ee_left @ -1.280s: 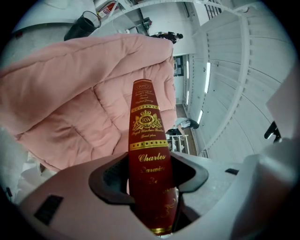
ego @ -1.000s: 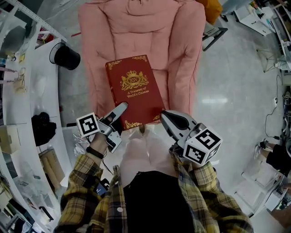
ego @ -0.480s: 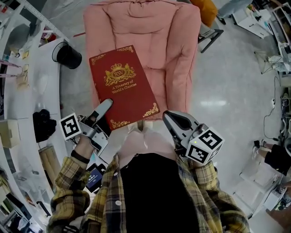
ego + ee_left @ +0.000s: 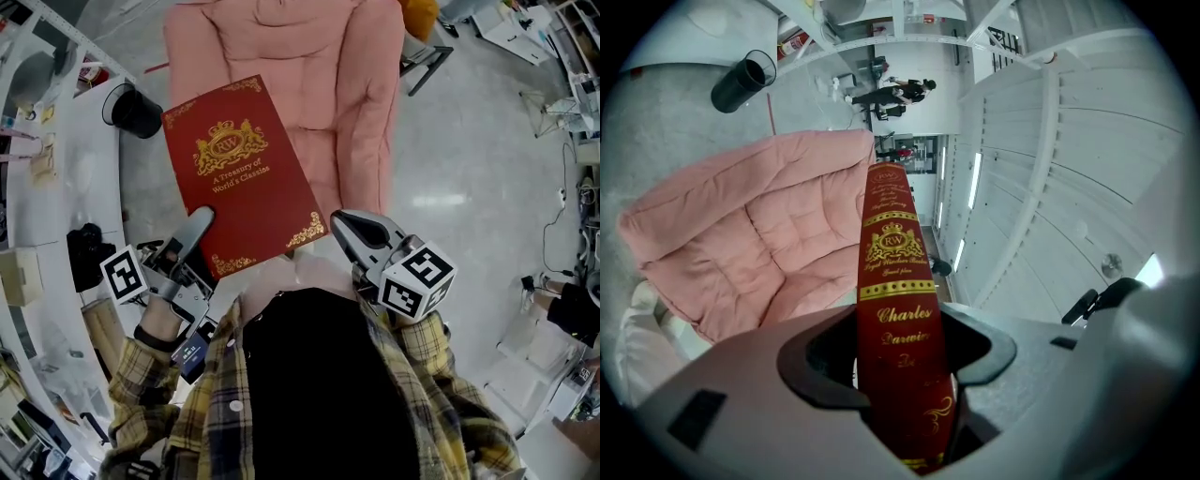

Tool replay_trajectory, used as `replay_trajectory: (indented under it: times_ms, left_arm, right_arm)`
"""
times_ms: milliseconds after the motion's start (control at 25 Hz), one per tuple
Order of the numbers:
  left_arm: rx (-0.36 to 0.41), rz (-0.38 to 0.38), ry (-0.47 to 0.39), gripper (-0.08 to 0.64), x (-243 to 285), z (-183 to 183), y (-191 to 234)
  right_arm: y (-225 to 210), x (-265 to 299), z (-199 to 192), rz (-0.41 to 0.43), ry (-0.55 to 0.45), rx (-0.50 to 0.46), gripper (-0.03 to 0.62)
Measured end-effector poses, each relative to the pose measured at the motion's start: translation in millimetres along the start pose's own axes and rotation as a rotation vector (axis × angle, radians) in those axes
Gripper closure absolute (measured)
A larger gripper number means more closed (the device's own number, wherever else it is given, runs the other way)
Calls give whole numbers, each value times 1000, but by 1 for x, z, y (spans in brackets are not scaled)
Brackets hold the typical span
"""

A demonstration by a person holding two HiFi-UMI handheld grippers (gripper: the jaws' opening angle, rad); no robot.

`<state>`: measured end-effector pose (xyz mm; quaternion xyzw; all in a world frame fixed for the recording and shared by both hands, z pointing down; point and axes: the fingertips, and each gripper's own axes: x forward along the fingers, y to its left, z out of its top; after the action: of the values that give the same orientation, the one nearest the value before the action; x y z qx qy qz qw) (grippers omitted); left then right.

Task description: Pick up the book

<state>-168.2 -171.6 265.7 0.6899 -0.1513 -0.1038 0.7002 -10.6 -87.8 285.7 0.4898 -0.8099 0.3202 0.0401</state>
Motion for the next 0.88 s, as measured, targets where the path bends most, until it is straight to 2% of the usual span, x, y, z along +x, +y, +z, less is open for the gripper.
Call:
replay_trajectory:
  times_ms: [280, 640, 880]
  left_arm:
    - [-12, -33, -31, 316, -2, -8, -11]
    - [13, -46, -23, 315, -2, -7, -16]
    - [-6, -61, -21, 314, -3, -4, -15]
  right_arm:
    - [-1, 4, 8, 17, 0, -24, 574]
    - [4, 15, 8, 36, 20, -53, 574]
    - [6, 26, 4, 28, 28, -65, 575]
